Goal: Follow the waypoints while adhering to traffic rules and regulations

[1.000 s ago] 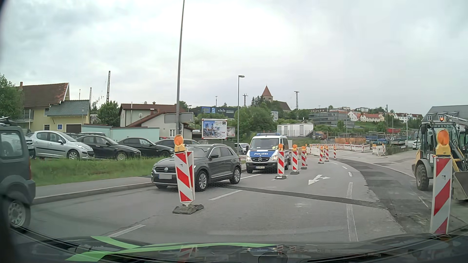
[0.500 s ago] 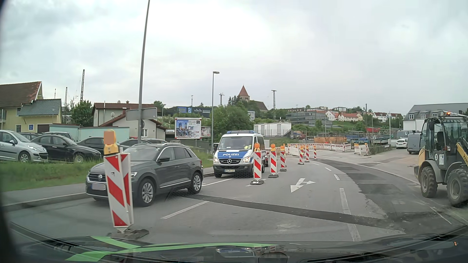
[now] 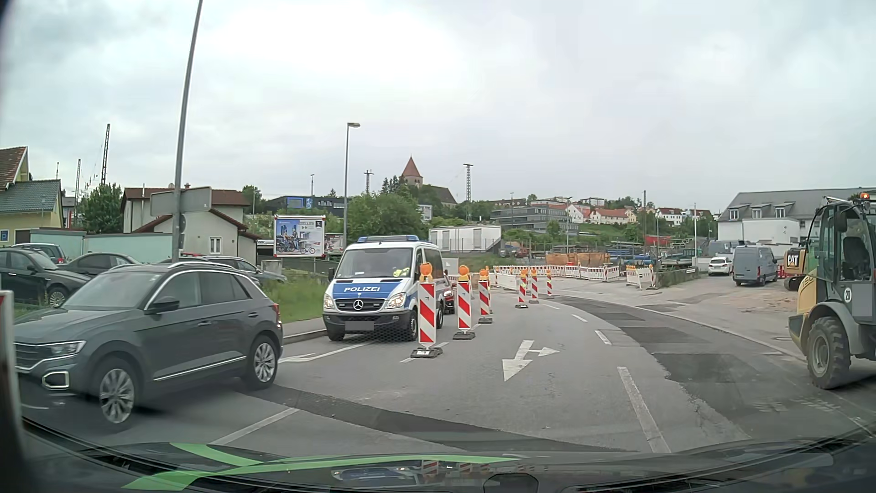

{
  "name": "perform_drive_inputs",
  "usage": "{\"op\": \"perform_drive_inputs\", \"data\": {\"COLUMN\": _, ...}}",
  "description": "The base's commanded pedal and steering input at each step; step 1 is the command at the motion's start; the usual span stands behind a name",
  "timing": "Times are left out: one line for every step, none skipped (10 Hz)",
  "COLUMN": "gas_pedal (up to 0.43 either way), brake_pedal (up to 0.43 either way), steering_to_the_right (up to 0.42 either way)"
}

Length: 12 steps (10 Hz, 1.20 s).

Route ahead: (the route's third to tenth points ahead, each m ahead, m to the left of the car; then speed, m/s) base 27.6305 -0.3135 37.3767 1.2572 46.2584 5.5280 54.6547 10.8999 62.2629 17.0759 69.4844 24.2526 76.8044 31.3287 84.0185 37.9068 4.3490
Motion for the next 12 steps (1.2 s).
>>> {"op": "perform_drive_inputs", "data": {"gas_pedal": 0.008, "brake_pedal": 0.000, "steering_to_the_right": 0.167}}
{"op": "perform_drive_inputs", "data": {"gas_pedal": 0.008, "brake_pedal": 0.000, "steering_to_the_right": 0.167}}
{"op": "perform_drive_inputs", "data": {"gas_pedal": 0.008, "brake_pedal": 0.000, "steering_to_the_right": 0.167}}
{"op": "perform_drive_inputs", "data": {"gas_pedal": 0.008, "brake_pedal": 0.000, "steering_to_the_right": 0.167}}
{"op": "perform_drive_inputs", "data": {"gas_pedal": 0.000, "brake_pedal": 0.000, "steering_to_the_right": 0.167}}
{"op": "perform_drive_inputs", "data": {"gas_pedal": 0.000, "brake_pedal": 0.000, "steering_to_the_right": 0.166}}
{"op": "perform_drive_inputs", "data": {"gas_pedal": 0.000, "brake_pedal": 0.000, "steering_to_the_right": 0.163}}
{"op": "perform_drive_inputs", "data": {"gas_pedal": 0.000, "brake_pedal": 0.000, "steering_to_the_right": 0.159}}
{"op": "perform_drive_inputs", "data": {"gas_pedal": 0.000, "brake_pedal": 0.000, "steering_to_the_right": 0.154}}
{"op": "perform_drive_inputs", "data": {"gas_pedal": 0.000, "brake_pedal": 0.000, "steering_to_the_right": 0.146}}
{"op": "perform_drive_inputs", "data": {"gas_pedal": 0.000, "brake_pedal": 0.000, "steering_to_the_right": 0.134}}
{"op": "perform_drive_inputs", "data": {"gas_pedal": 0.000, "brake_pedal": 0.000, "steering_to_the_right": 0.117}}
